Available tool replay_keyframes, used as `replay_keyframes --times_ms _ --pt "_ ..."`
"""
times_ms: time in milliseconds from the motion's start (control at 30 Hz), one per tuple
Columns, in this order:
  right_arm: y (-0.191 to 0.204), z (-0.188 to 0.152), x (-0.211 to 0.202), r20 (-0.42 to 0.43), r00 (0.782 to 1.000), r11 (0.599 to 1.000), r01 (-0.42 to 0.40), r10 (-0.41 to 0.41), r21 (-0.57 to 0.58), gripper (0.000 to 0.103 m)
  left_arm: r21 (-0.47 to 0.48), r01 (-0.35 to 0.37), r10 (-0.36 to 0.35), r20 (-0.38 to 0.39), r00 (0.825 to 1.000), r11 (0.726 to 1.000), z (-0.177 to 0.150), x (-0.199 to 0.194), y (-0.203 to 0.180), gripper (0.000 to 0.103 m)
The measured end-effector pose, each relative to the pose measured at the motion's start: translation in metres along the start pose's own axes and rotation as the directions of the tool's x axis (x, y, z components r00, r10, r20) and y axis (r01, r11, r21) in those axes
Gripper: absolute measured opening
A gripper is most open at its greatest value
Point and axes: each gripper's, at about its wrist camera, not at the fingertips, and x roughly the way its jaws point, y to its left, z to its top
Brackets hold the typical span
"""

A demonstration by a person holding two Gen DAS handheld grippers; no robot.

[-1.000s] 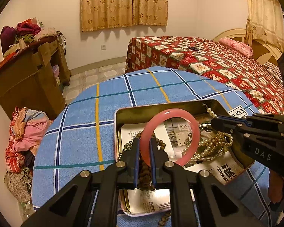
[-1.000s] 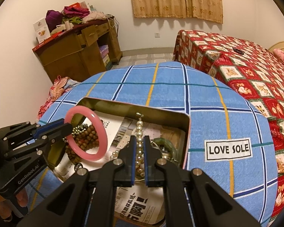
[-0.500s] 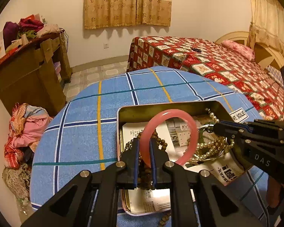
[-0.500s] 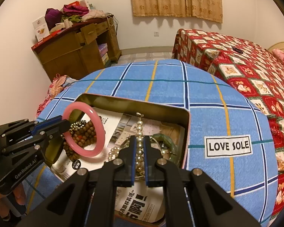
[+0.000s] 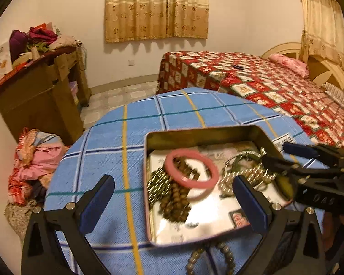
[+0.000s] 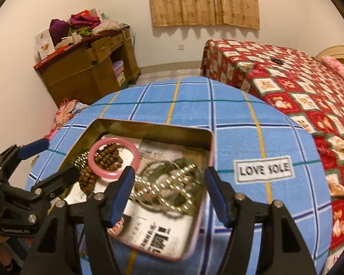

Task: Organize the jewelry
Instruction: 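Move both open tools back to the remaining jewelry on the cloth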

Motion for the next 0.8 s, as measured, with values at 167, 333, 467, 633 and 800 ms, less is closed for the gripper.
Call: replay_keyframes --times_ms 167,333,467,633,800 --pt "-0.007 -0.019 -0.018 0.017 0.999 0.999 0.041 -0.041 0.013 0.071 0.001 -0.019 0.019 -0.013 1.0 1.0 -0.019 -0.014 0.0 0.102" --pt "-0.012 -0.041 -0.032 0.017 0.997 0.997 0.073 -0.073 0.013 0.074 0.031 -0.026 0.027 -0.008 1.0 0.999 -0.044 -0.032 -0.009 0.102" --pt "-0.017 -0.057 -0.04 0.007 0.996 0.996 0.084 -0.084 0.024 0.077 0.048 -0.02 0.02 -0.011 1.0 0.999 -0.062 -0.046 -0.016 0.102" --pt "-0.022 -0.068 -0.049 0.014 0.996 0.995 0.085 -0.086 0.047 0.077 0.065 -0.015 0.016 -0.024 1.0 0.998 -0.08 -0.057 -0.024 0.102" --pt "-0.02 -0.08 -0.058 0.007 0.997 0.996 0.078 -0.078 0.05 0.077 0.058 -0.028 0.031 -0.043 0.999 0.998 -0.095 -0.06 -0.027 0.102"
